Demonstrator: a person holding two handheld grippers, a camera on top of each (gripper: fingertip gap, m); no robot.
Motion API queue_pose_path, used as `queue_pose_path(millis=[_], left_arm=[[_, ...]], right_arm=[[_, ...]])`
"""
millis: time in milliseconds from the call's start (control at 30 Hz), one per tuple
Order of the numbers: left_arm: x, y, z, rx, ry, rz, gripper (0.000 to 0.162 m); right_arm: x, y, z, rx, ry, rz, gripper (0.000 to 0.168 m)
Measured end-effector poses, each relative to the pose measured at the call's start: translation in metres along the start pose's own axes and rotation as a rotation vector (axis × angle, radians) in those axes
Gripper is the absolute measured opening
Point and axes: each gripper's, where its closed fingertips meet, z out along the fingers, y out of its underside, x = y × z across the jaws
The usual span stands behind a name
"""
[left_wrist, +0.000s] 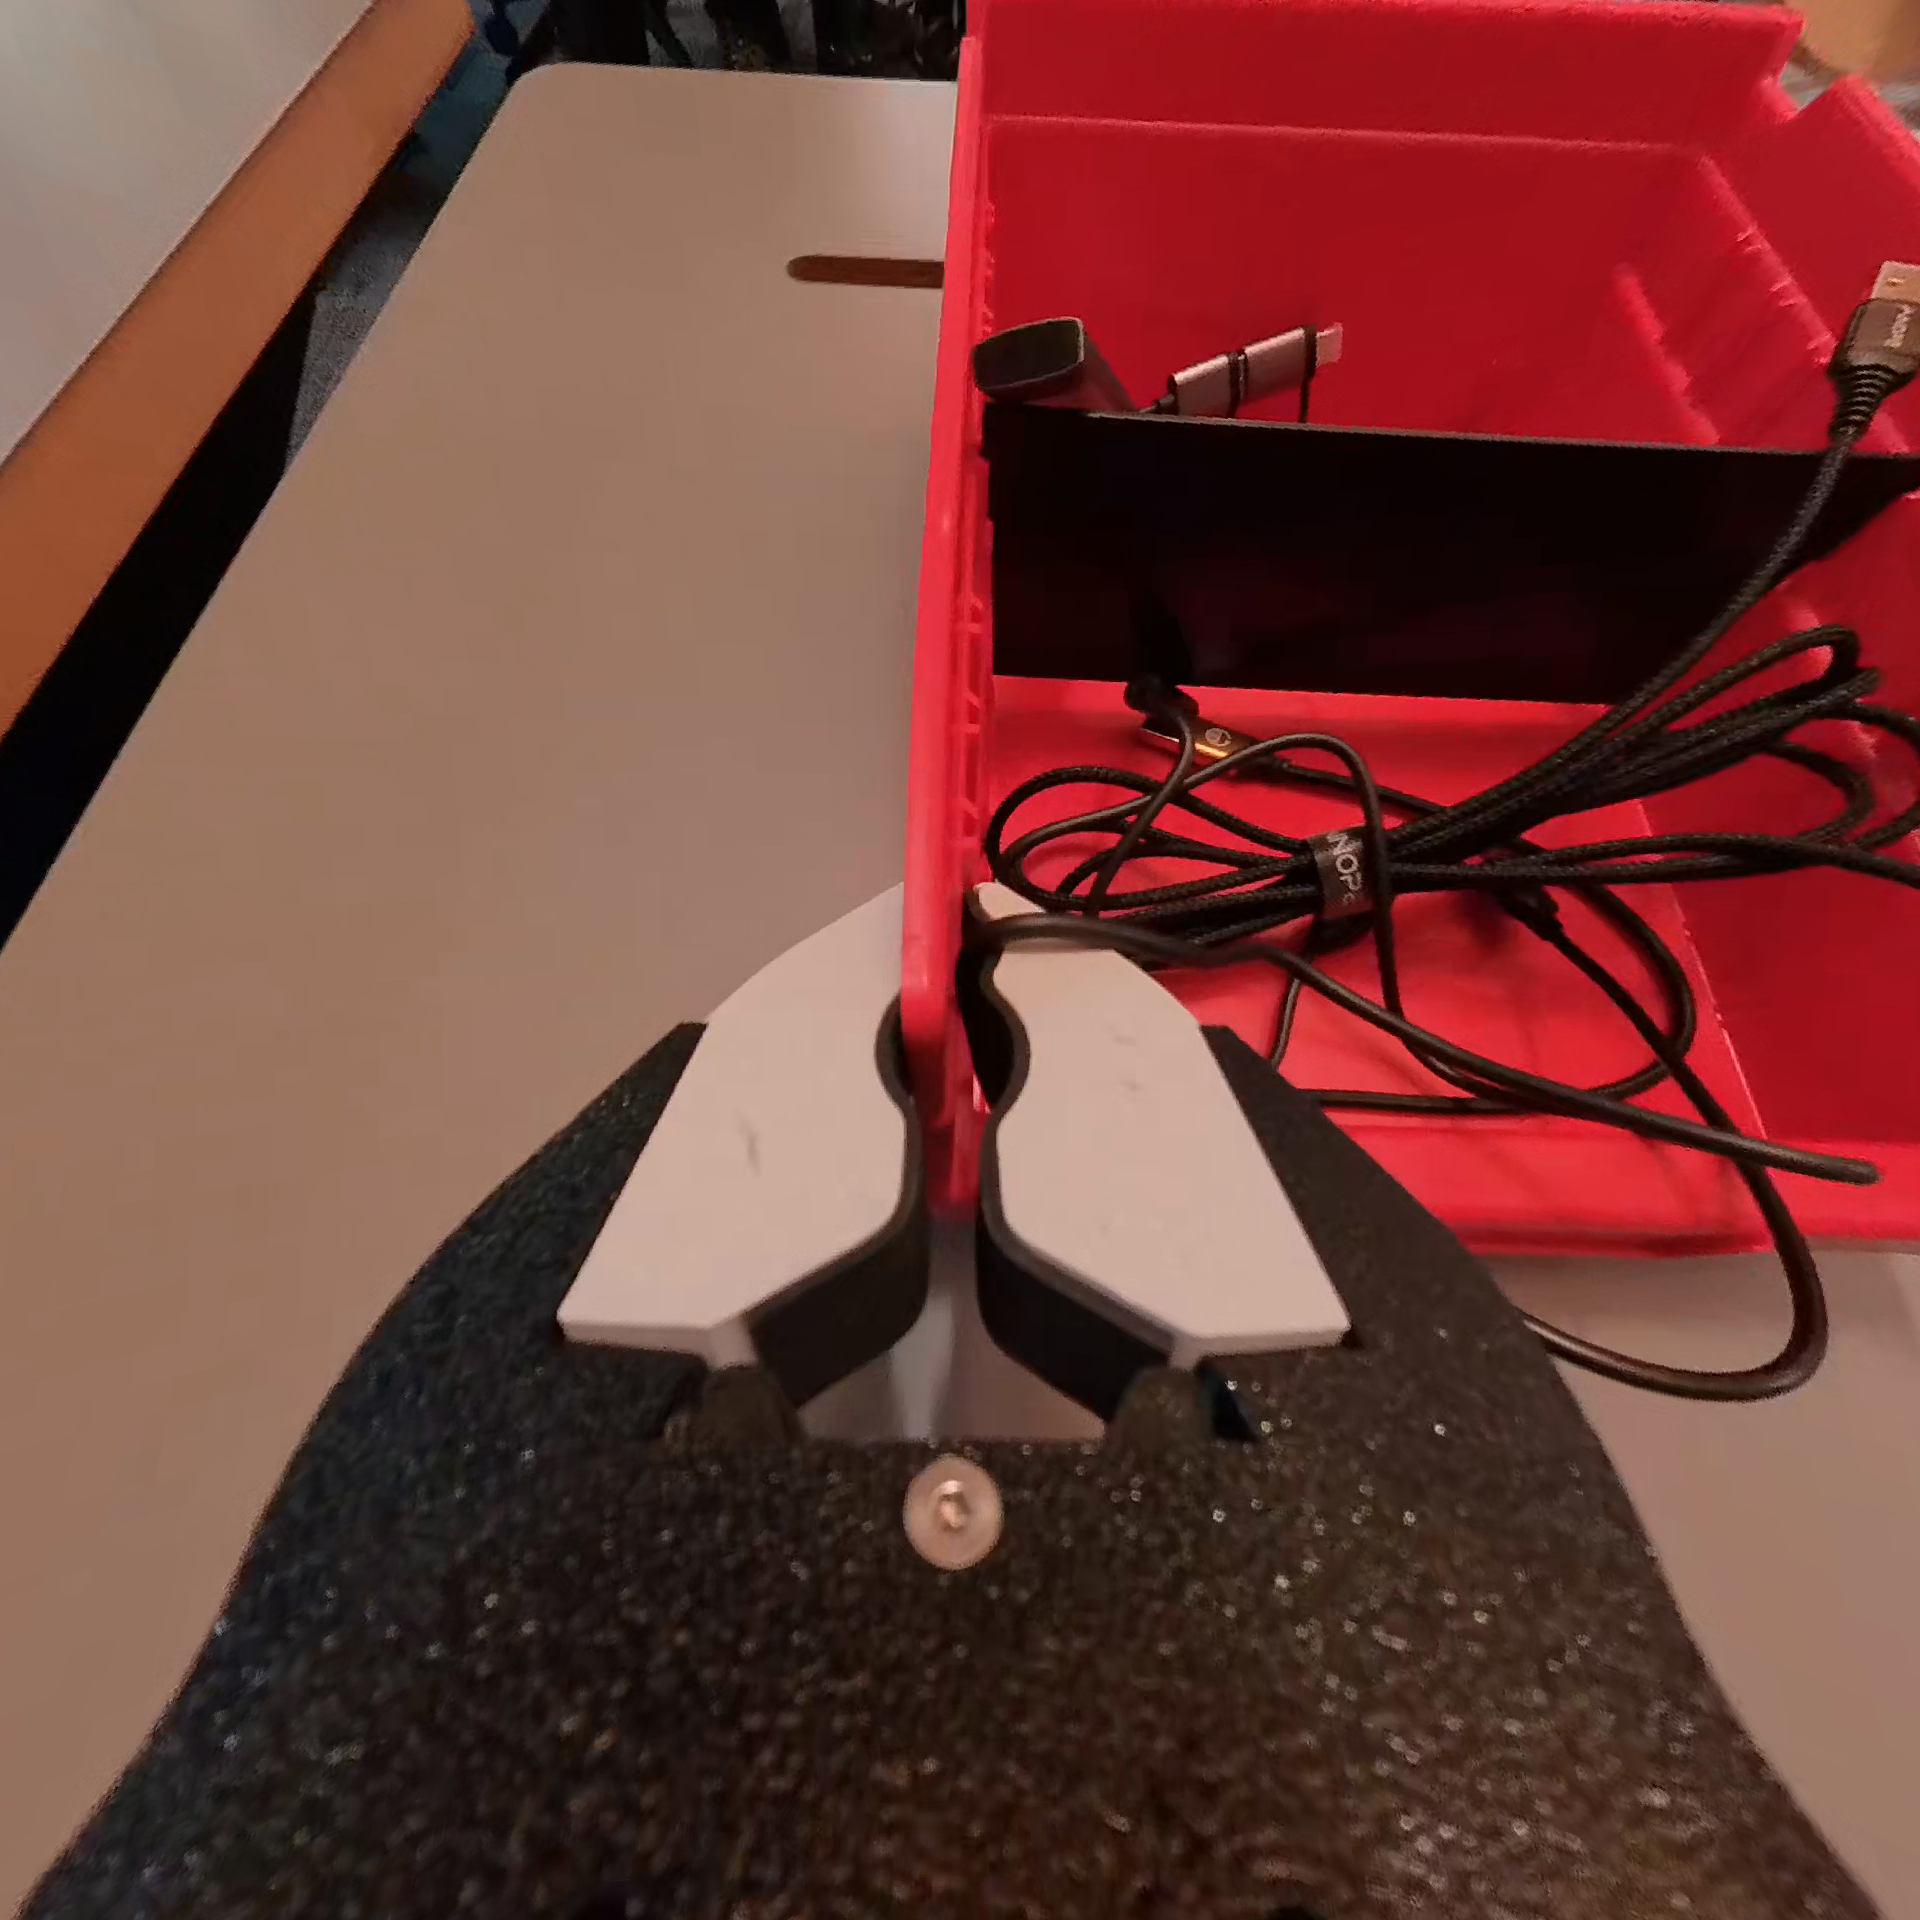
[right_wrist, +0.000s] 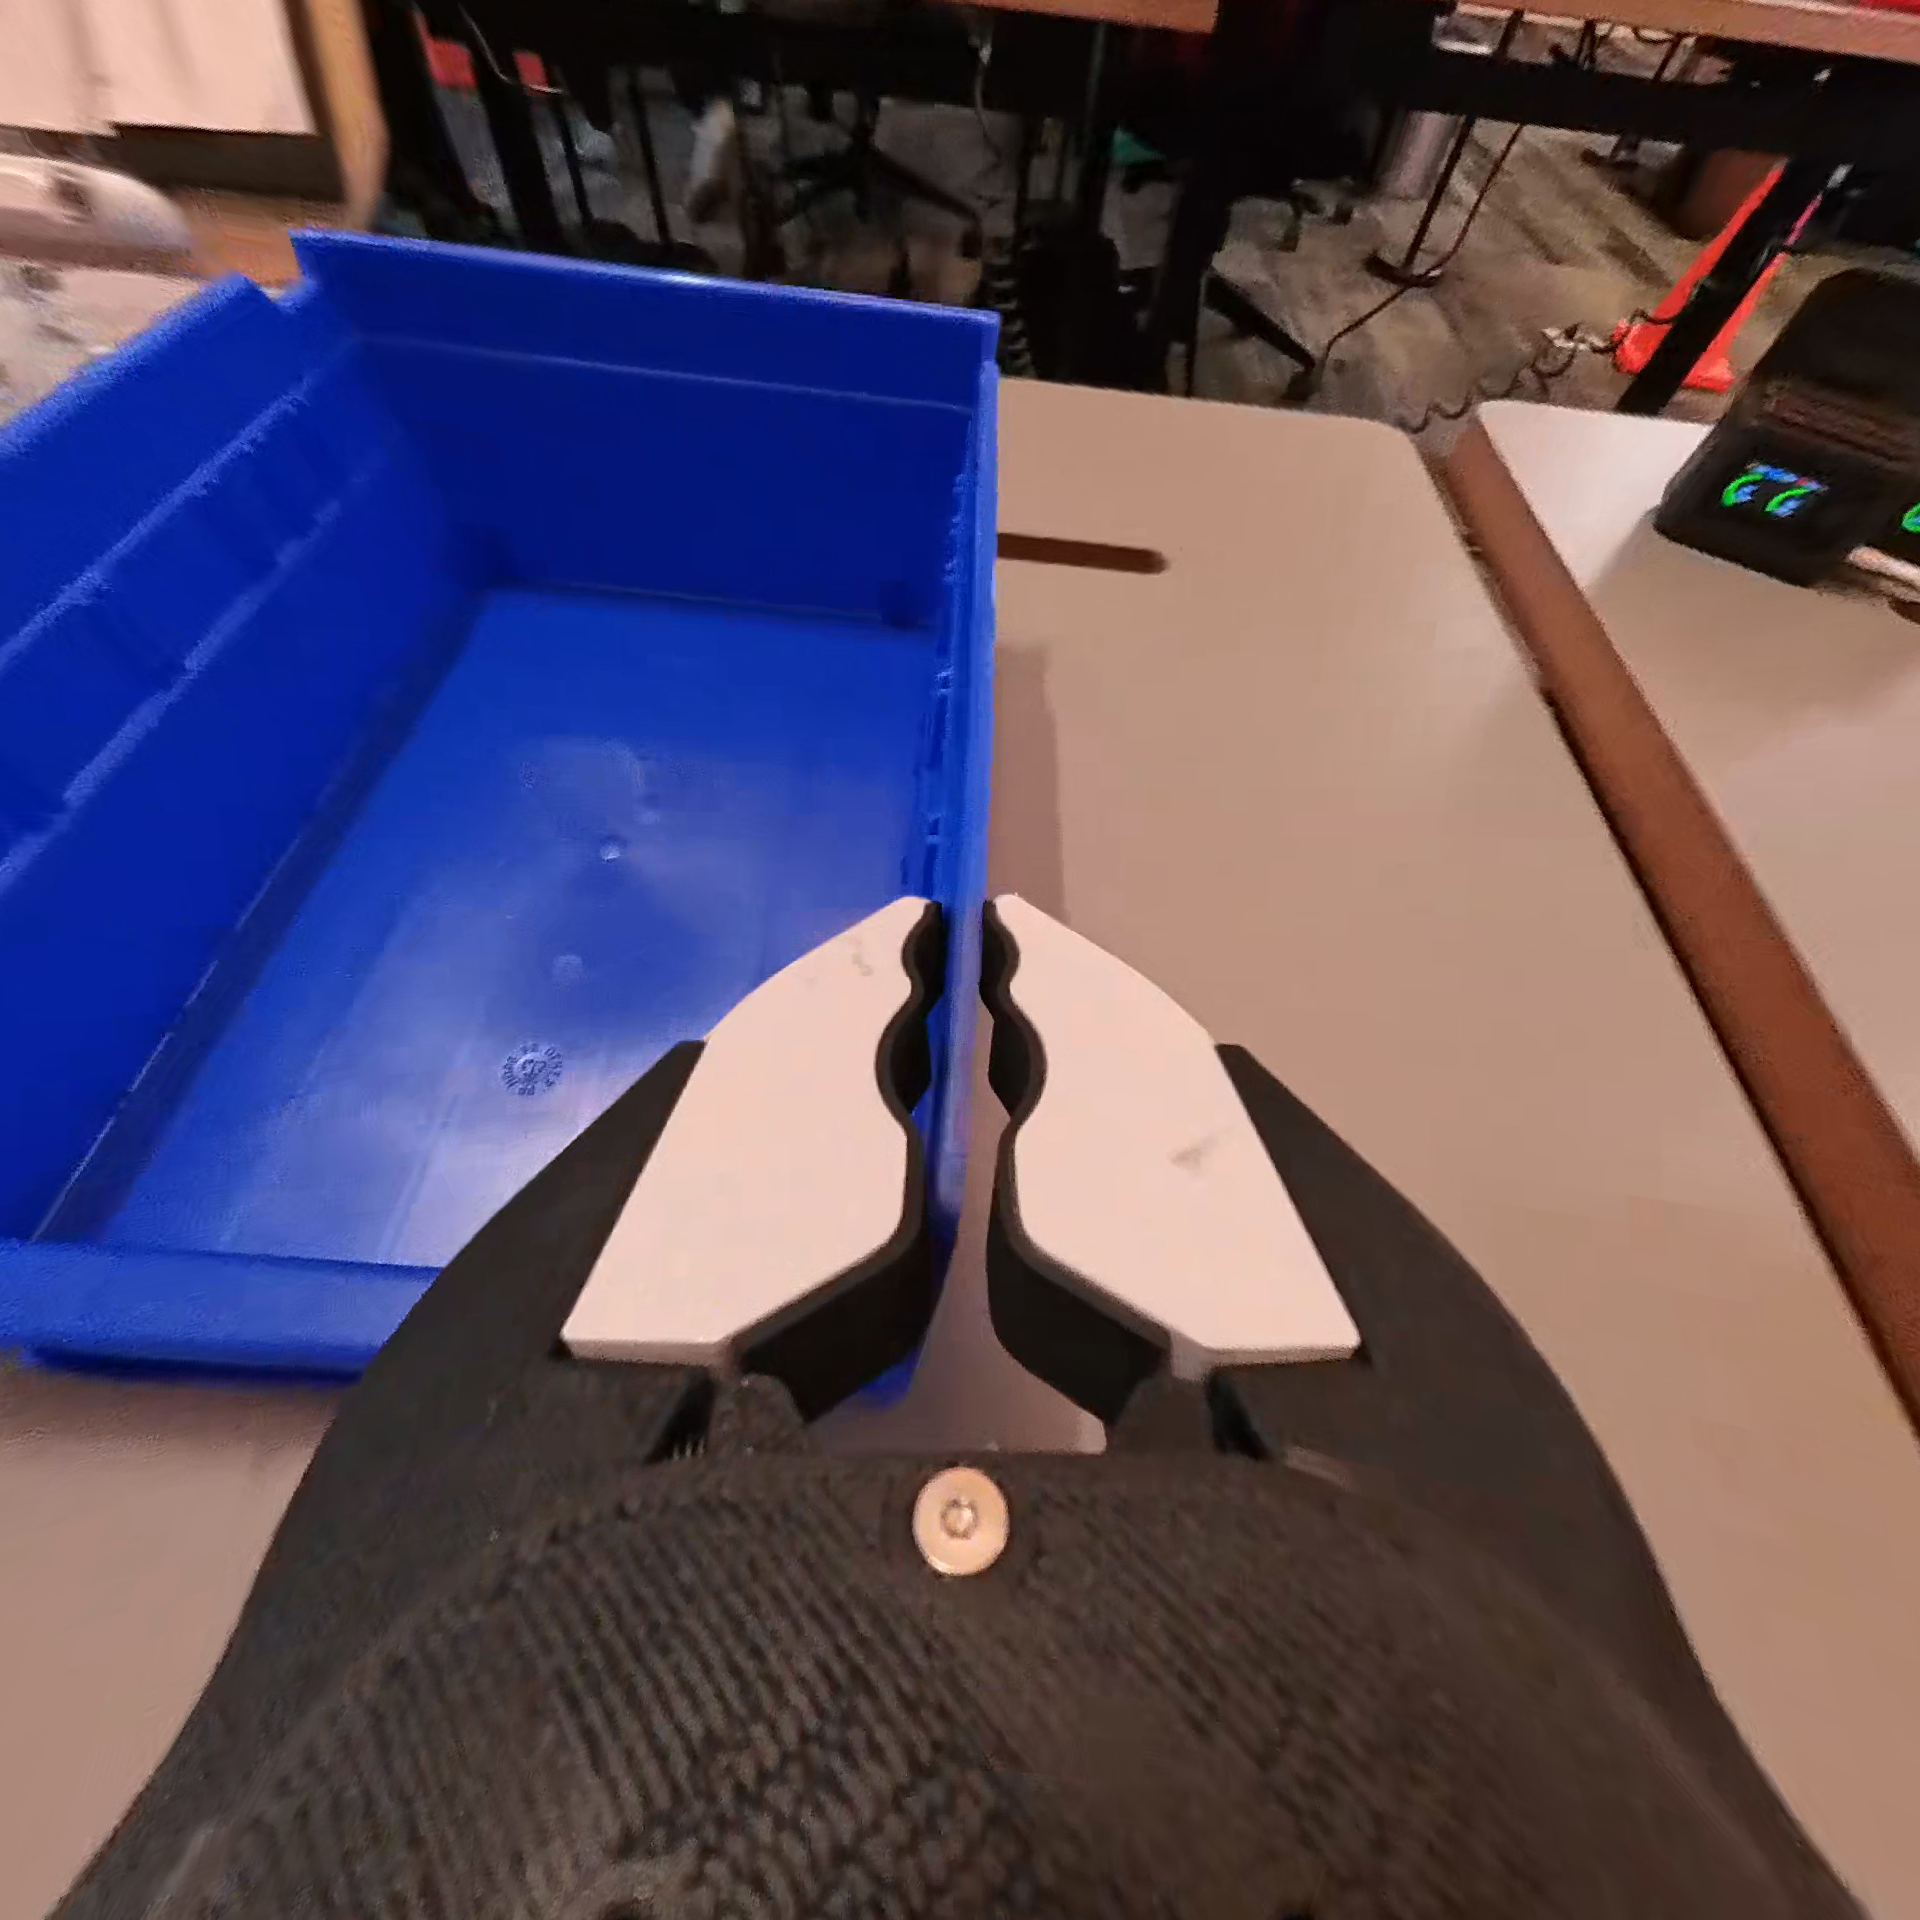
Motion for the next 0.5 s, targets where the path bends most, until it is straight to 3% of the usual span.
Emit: queue_pose_path(millis=[200,433,500], left_arm=[[0.010,-0.012,0.018,-0.002,-0.020,-0.004,0.002],[0.011,-0.014,0.022,-0.010,-0.029,0.017,0.003],[0.013,-0.013,0.021,-0.024,-0.023,0.065,0.012]], right_arm=[[0.032,-0.007,0.024,0.004,-0.005,0.036,0.007],[0.039,-0.013,0.036,0.028,0.020,0.017,0.008],[0.037,-0.013,0.032,0.024,0.026,0.003,0.008]])
